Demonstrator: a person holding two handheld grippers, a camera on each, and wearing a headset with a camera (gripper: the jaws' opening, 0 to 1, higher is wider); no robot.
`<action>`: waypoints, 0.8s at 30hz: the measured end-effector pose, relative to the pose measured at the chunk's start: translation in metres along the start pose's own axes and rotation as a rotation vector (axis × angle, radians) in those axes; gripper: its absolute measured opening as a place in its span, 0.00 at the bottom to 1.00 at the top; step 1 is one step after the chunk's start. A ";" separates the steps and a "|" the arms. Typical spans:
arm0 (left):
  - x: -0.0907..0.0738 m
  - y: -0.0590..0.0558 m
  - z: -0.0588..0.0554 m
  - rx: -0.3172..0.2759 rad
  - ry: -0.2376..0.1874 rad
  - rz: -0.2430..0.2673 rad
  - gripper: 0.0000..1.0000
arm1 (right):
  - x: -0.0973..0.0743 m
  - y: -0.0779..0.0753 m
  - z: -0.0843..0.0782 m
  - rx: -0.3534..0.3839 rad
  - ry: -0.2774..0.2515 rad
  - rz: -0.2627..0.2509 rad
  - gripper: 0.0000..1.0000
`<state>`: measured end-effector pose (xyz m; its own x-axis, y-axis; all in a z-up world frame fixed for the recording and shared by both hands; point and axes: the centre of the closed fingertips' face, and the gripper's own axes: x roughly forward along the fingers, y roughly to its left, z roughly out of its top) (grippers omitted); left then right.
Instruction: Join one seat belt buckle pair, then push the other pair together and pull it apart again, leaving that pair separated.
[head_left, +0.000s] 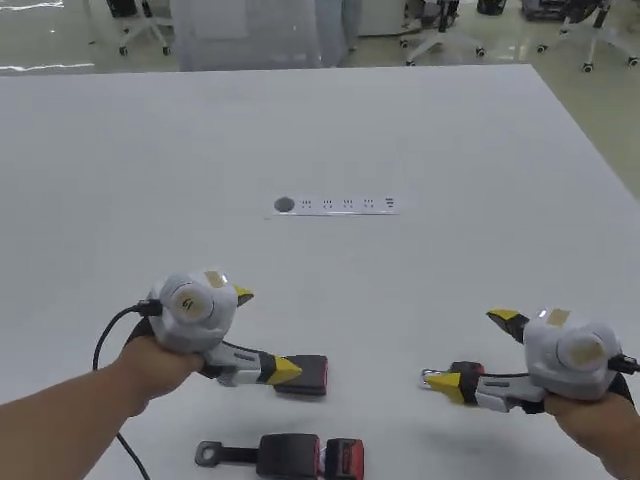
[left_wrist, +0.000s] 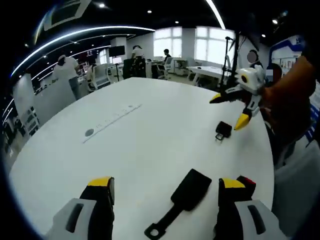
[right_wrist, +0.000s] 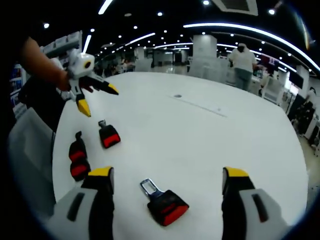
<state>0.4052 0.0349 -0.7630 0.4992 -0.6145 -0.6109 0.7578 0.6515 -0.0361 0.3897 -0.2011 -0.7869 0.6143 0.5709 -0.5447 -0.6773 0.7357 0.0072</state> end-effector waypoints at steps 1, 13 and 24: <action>-0.004 0.000 -0.001 -0.025 -0.012 0.012 0.91 | 0.000 0.003 0.001 0.011 -0.005 -0.010 0.93; -0.067 -0.010 -0.022 -0.130 -0.096 0.097 1.00 | -0.013 0.041 0.017 0.009 -0.066 -0.052 0.97; -0.119 -0.009 -0.043 -0.098 -0.134 0.116 1.00 | -0.035 0.059 0.023 -0.041 -0.087 -0.043 0.99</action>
<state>0.3208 0.1217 -0.7238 0.6374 -0.5819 -0.5050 0.6507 0.7576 -0.0518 0.3374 -0.1690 -0.7485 0.6749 0.5699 -0.4688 -0.6643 0.7458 -0.0497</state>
